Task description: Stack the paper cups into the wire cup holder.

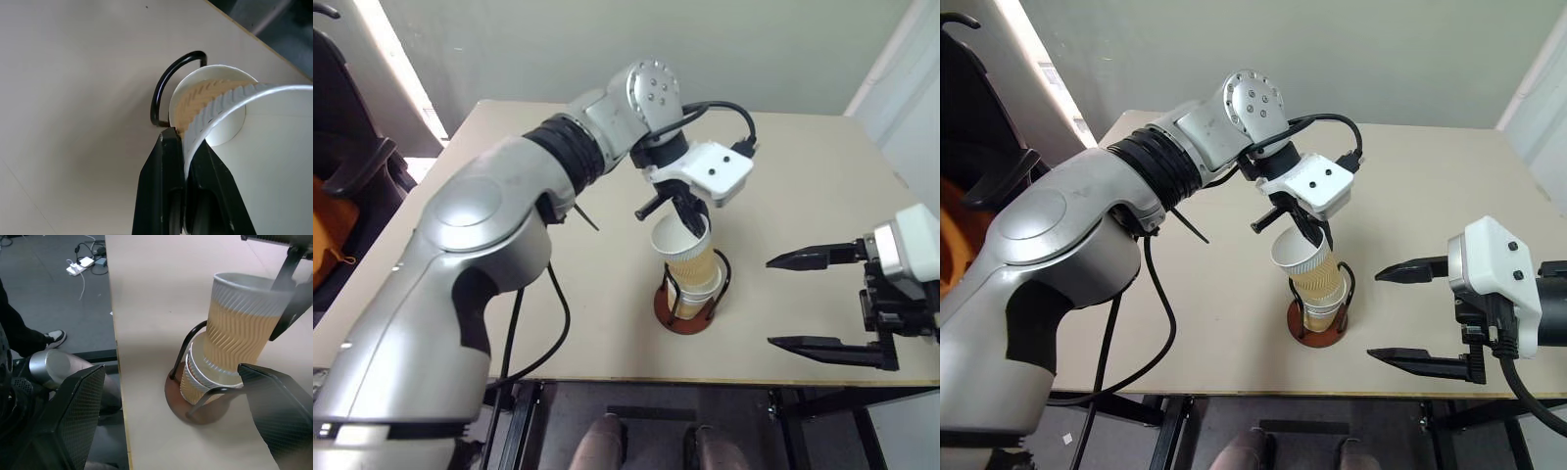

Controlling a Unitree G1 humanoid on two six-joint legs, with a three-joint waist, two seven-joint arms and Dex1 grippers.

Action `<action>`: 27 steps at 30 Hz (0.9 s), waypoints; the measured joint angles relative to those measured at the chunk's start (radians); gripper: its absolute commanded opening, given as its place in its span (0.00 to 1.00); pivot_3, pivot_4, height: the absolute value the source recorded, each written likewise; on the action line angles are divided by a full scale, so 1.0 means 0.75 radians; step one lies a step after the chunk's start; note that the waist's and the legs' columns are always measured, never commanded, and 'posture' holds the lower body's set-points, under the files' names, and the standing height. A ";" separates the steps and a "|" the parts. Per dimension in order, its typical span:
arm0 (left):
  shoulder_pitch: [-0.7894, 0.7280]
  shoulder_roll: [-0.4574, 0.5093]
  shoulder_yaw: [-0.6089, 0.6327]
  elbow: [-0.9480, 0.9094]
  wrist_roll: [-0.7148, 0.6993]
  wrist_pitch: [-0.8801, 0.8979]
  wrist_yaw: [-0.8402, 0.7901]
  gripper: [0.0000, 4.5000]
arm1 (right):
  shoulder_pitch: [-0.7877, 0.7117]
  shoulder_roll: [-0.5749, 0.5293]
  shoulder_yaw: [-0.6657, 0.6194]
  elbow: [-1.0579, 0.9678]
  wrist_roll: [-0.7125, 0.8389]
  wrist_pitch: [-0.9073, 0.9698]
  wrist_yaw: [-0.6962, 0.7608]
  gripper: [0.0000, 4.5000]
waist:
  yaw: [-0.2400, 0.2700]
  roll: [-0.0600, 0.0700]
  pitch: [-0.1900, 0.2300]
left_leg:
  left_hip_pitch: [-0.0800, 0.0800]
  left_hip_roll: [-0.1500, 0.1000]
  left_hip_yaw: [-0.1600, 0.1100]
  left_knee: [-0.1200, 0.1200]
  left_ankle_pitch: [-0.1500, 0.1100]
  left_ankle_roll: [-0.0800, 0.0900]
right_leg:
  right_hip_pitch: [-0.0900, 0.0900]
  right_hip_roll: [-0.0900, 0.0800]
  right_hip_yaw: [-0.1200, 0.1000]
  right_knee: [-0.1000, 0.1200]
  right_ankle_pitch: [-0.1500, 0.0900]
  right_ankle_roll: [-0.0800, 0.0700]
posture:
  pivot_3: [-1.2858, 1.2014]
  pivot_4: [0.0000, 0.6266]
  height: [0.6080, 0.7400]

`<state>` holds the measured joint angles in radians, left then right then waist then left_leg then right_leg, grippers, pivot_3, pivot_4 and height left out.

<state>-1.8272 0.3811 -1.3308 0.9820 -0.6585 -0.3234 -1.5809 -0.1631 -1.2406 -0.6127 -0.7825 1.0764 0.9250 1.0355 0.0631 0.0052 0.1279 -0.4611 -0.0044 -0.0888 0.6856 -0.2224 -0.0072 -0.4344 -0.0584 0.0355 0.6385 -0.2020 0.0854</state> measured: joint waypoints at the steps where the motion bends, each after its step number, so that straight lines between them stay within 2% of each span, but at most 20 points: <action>1: 0.000 0.000 0.000 -0.001 0.008 -0.009 0.000 0.01 | 0.007 0.000 -0.004 -0.008 0.001 0.001 -0.010 1.00 | 0.000 0.000 0.000 | 0.001 0.000 0.000 0.000 0.000 0.000 | 0.000 0.000 0.000 0.000 0.000 0.000 | 0.52 0.24 1.00; 7: 0.007 -0.031 -0.001 0.027 0.048 -0.042 0.000 0.01 | 0.030 -0.002 -0.036 -0.027 0.012 0.007 -0.039 1.00 | 0.000 0.000 0.000 | 0.001 0.000 0.001 0.003 -0.002 0.003 | 0.003 0.000 0.000 0.000 -0.001 0.001 | 0.52 0.24 1.00; 10: 0.008 -0.044 0.001 0.031 0.071 -0.057 0.000 0.14 | 0.030 -0.016 -0.045 -0.026 0.014 0.007 -0.047 1.00 | 0.000 0.000 0.000 | 0.002 0.000 0.001 0.004 -0.003 0.003 | 0.004 0.000 0.001 0.000 -0.001 0.002 | 0.52 0.24 1.00; 19: 0.029 -0.075 0.067 0.093 0.137 -0.085 0.000 0.84 | 0.008 -0.041 -0.023 -0.011 0.008 -0.016 -0.047 1.00 | 0.001 0.000 0.000 | 0.003 0.000 0.003 0.006 -0.005 0.005 | 0.005 0.000 0.002 0.000 -0.002 0.004 | 0.52 0.24 1.00; 25: 0.055 -0.082 0.151 0.125 0.169 -0.071 0.000 0.84 | -0.041 -0.051 0.081 0.057 -0.034 -0.081 -0.005 1.00 | 0.000 0.000 0.000 | 0.003 -0.001 0.006 0.008 -0.007 0.007 | 0.006 0.000 0.006 0.000 -0.003 0.006 | 0.52 0.24 1.00; 27: 0.096 -0.019 0.194 0.090 0.161 -0.039 -0.001 0.84 | -0.092 -0.053 0.176 0.127 -0.108 -0.139 0.007 1.00 | -0.006 0.001 0.000 | 0.009 0.000 0.011 0.008 -0.009 0.009 | 0.007 0.001 0.012 0.001 -0.003 0.007 | 0.52 0.24 1.00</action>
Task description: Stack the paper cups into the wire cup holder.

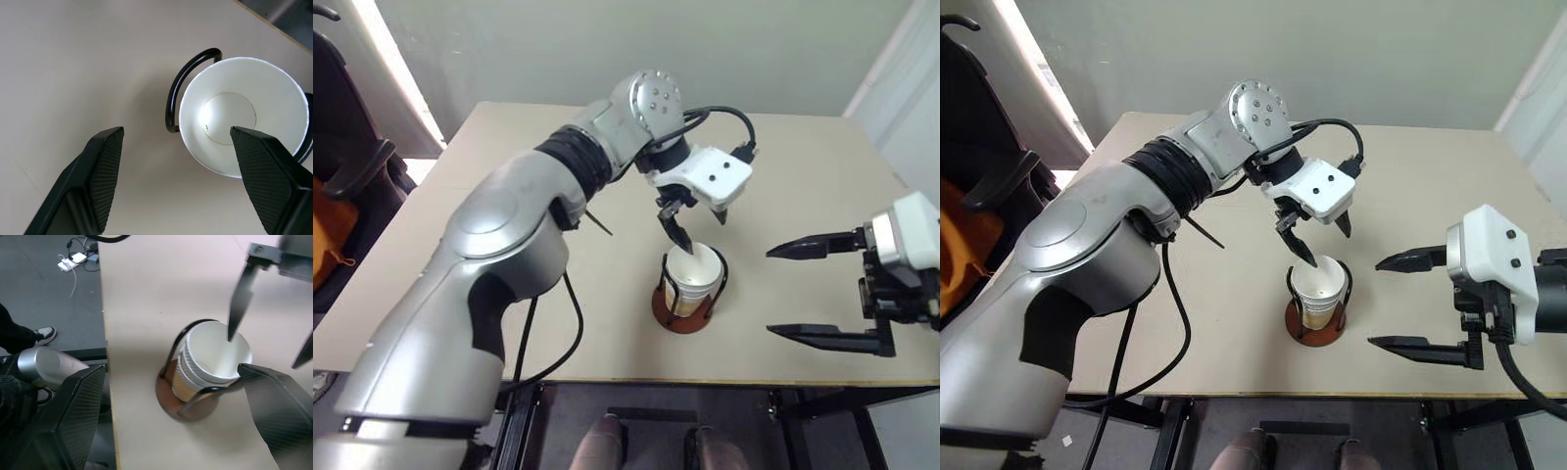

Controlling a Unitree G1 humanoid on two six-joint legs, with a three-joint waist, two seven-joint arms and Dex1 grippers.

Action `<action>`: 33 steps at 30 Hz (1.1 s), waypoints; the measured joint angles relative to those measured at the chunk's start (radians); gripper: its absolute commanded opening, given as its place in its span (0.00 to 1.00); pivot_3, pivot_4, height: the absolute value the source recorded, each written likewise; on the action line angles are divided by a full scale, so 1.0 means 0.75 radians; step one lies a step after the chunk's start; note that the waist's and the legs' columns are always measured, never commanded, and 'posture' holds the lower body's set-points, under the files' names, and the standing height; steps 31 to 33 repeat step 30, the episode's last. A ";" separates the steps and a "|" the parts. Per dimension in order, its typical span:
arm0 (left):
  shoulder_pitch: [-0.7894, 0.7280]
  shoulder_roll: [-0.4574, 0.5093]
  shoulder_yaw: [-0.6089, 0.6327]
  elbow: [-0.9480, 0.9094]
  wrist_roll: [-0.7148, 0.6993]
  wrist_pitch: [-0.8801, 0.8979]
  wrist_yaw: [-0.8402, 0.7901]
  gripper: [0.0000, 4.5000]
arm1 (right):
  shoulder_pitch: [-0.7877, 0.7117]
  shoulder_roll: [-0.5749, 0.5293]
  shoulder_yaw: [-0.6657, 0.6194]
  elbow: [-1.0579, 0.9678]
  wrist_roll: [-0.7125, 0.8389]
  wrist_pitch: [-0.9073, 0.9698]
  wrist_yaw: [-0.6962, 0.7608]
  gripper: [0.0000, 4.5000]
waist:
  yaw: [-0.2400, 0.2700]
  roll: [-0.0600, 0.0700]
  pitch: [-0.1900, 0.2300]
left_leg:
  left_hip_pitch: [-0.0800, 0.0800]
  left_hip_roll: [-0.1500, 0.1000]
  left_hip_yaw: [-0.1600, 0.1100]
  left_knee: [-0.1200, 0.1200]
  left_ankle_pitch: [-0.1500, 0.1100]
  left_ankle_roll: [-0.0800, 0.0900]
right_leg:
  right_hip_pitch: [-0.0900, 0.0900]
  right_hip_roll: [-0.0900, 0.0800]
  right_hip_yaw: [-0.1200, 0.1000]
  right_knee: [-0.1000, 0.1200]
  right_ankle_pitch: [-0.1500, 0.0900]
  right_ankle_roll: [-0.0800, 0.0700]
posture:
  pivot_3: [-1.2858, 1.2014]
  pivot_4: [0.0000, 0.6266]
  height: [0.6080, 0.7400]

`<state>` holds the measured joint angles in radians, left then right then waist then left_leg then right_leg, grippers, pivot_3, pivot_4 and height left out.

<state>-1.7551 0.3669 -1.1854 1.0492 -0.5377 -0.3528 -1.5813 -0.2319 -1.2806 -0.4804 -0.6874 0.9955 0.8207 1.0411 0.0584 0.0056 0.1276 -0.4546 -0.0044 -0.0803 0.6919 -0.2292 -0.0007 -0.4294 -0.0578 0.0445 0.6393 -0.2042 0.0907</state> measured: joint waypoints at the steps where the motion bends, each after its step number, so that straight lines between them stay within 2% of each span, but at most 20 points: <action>1: 0.026 0.045 0.024 -0.017 -0.004 0.022 0.000 0.84 | -0.011 0.000 0.048 0.044 -0.049 -0.033 0.000 1.00 | -0.005 0.000 0.000 | 0.001 0.000 0.003 0.000 -0.001 0.002 | 0.000 0.001 0.004 0.002 -0.001 0.001 | 0.52 0.24 1.00; 4: 0.138 0.218 0.185 -0.102 -0.048 0.154 -0.001 0.84 | -0.020 0.019 0.184 0.172 -0.220 -0.141 0.013 1.00 | -0.017 0.001 -0.001 | 0.003 0.000 0.005 0.001 -0.002 0.004 | -0.001 0.003 0.010 0.003 -0.002 0.004 | 0.52 0.24 1.00; 8: 0.382 0.493 0.428 -0.345 -0.092 0.388 -0.001 0.84 | -0.021 0.056 0.242 0.306 -0.293 -0.202 0.076 1.00 | -0.027 0.006 -0.003 | 0.002 -0.002 0.008 0.003 -0.003 0.006 | -0.004 0.004 0.015 0.003 -0.004 0.007 | 0.52 0.24 1.00; 12: 0.721 0.780 0.661 -0.692 -0.092 0.643 0.021 0.84 | -0.020 0.060 0.256 0.418 -0.350 -0.243 0.132 1.00 | -0.036 0.006 -0.003 | 0.002 -0.003 0.008 0.004 -0.004 0.006 | -0.005 0.002 0.018 0.002 -0.006 0.005 | 0.52 0.24 1.00; 15: 1.076 0.992 0.908 -1.012 -0.164 0.895 0.174 0.84 | -0.021 0.071 0.269 0.558 -0.439 -0.283 0.135 1.00 | -0.040 0.006 -0.003 | 0.003 -0.003 0.007 0.004 -0.005 0.006 | -0.004 0.002 0.017 0.003 -0.008 0.001 | 0.52 0.24 1.00; 19: 1.376 1.090 1.175 -1.295 -0.234 1.081 0.329 0.84 | -0.035 0.120 0.263 0.625 -0.444 -0.295 0.164 1.00 | -0.034 0.006 -0.003 | 0.008 -0.002 0.007 0.003 -0.003 0.003 | -0.001 0.003 0.016 0.007 -0.013 -0.017 | 0.52 0.24 1.00; 22: 1.724 1.203 1.512 -1.364 -0.286 1.200 0.447 0.84 | -0.035 0.143 0.254 0.683 -0.446 -0.298 0.171 1.00 | -0.056 0.005 -0.003 | 0.024 -0.001 0.010 -0.011 -0.002 0.000 | 0.006 0.003 0.018 0.008 -0.017 -0.024 | 0.52 0.24 1.00; 24: 1.934 1.227 1.782 -1.382 -0.295 1.264 0.482 0.84 | -0.040 0.147 0.252 0.734 -0.451 -0.293 0.179 1.00 | -0.068 0.004 -0.003 | 0.031 0.000 0.011 -0.019 -0.003 0.002 | 0.007 0.004 0.018 0.008 -0.018 -0.030 | 0.52 0.24 1.00; 26: 2.056 1.227 1.956 -1.410 -0.295 1.309 0.489 0.84 | -0.049 0.156 0.252 0.775 -0.451 -0.280 0.187 1.00 | -0.073 0.004 -0.003 | 0.038 0.001 0.010 -0.027 -0.004 0.003 | 0.009 0.005 0.018 0.009 -0.017 -0.036 | 0.52 0.24 1.00; 30: 2.136 1.184 2.154 -1.430 -0.303 1.373 0.514 0.84 | -0.148 0.175 0.277 0.846 -0.454 -0.275 0.210 1.00 | -0.072 0.005 -0.003 | 0.045 0.002 0.009 -0.040 0.005 -0.002 | 0.010 0.005 0.018 0.012 -0.014 -0.046 | 0.52 0.24 1.00; 33: 2.136 1.184 2.154 -1.430 -0.303 1.373 0.514 0.84 | -0.148 0.175 0.277 0.846 -0.454 -0.275 0.210 1.00 | -0.072 0.005 -0.003 | 0.045 0.002 0.009 -0.040 0.005 -0.002 | 0.010 0.005 0.018 0.012 -0.014 -0.046 | 0.52 0.24 1.00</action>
